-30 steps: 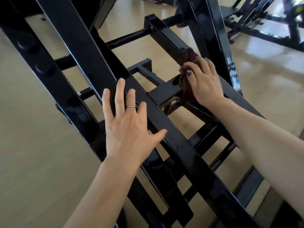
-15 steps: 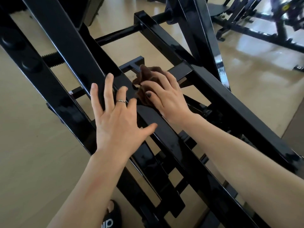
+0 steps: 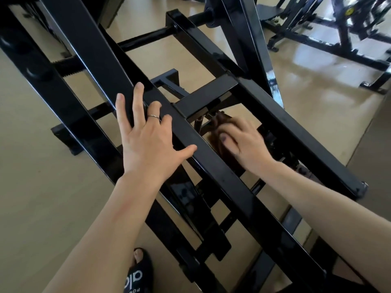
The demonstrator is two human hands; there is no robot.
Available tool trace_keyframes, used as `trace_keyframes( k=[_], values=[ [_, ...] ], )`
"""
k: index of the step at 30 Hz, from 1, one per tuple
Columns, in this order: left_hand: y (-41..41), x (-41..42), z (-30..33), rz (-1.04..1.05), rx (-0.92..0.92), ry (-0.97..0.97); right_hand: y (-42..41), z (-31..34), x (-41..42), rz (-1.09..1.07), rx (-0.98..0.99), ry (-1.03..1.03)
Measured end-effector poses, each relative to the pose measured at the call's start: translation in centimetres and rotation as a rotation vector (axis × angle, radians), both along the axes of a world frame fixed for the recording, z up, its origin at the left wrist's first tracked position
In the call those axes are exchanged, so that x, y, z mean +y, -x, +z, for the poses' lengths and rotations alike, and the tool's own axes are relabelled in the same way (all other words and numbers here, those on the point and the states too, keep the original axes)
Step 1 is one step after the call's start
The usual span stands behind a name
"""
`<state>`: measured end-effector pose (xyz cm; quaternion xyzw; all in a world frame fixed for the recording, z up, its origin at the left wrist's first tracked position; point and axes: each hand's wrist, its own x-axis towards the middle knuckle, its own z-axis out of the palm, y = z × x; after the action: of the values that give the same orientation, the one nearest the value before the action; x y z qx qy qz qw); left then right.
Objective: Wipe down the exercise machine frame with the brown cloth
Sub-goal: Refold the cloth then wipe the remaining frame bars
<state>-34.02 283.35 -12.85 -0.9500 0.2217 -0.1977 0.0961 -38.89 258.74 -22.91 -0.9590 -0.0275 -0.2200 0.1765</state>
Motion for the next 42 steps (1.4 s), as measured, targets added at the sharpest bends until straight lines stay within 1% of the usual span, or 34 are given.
trace_keyframes(
  k=[2, 3, 6, 9, 12, 14, 18, 19, 21, 23, 24, 26, 28, 31, 34, 36, 39, 42],
  values=[
    [-0.1, 0.0, -0.1, -0.003, -0.009, -0.003, 2.0, -2.0, 0.4, 0.103, 0.168, 0.142],
    [-0.1, 0.0, -0.1, -0.004, -0.012, -0.007, 2.6, -2.7, 0.7, 0.092, 0.219, 0.146],
    [-0.2, 0.1, -0.3, 0.000, -0.030, -0.018, 3.1, -3.4, 0.7, 0.051, 0.184, 0.098],
    [-0.2, 0.0, -0.4, -0.017, -0.033, -0.014, 3.7, -4.5, -1.7, 0.036, 0.171, 0.097],
    [-0.2, 0.1, -0.5, 0.000, -0.044, -0.025, 3.8, -5.4, -5.9, -0.078, 0.175, 0.041],
    [-0.2, 0.0, -0.4, 0.006, -0.042, -0.034, 3.4, -5.5, -7.6, -0.107, 0.188, 0.003],
    [-0.2, 0.0, -0.4, -0.006, -0.046, -0.036, 3.4, -5.5, -6.2, -0.160, 0.123, -0.069],
    [-0.2, 0.0, -0.5, -0.002, -0.051, -0.039, 3.5, -5.4, -5.5, -0.184, 0.113, -0.111],
    [-0.3, 0.0, -0.5, 0.008, -0.052, -0.047, 3.8, -4.8, -3.6, -0.221, 0.152, -0.268],
    [-0.2, -0.2, -0.4, 0.011, -0.053, -0.061, 4.1, -4.3, -1.4, -0.180, 0.243, -0.379],
    [-0.2, -0.1, -0.4, 0.015, -0.055, -0.069, 4.3, -4.2, -0.2, -0.122, 0.274, -0.394],
    [-0.3, -0.1, -0.4, 0.023, -0.050, -0.077, 4.5, -4.4, 1.2, -0.003, 0.273, -0.412],
    [-0.2, -0.2, -0.4, 0.025, -0.045, -0.078, 4.7, -4.6, 1.2, 0.007, 0.274, -0.354],
    [-0.2, -0.1, -0.4, 0.023, -0.052, -0.091, 4.9, -5.4, 0.2, 0.012, 0.219, -0.095],
    [-0.3, 0.1, -0.6, 0.014, -0.064, -0.098, 4.5, -6.0, -1.2, 0.027, 0.199, 0.022],
    [-0.3, 0.2, -0.6, 0.008, -0.067, -0.103, 4.0, -6.2, -3.0, -0.063, 0.189, 0.037],
    [-0.3, 0.0, -0.8, 0.022, -0.077, -0.112, 3.9, -6.2, -5.5, -0.272, 0.192, -0.018],
    [-0.4, -0.2, -0.8, 0.028, -0.081, -0.117, 3.4, -5.8, -5.0, -0.321, 0.198, -0.014]
  ],
)
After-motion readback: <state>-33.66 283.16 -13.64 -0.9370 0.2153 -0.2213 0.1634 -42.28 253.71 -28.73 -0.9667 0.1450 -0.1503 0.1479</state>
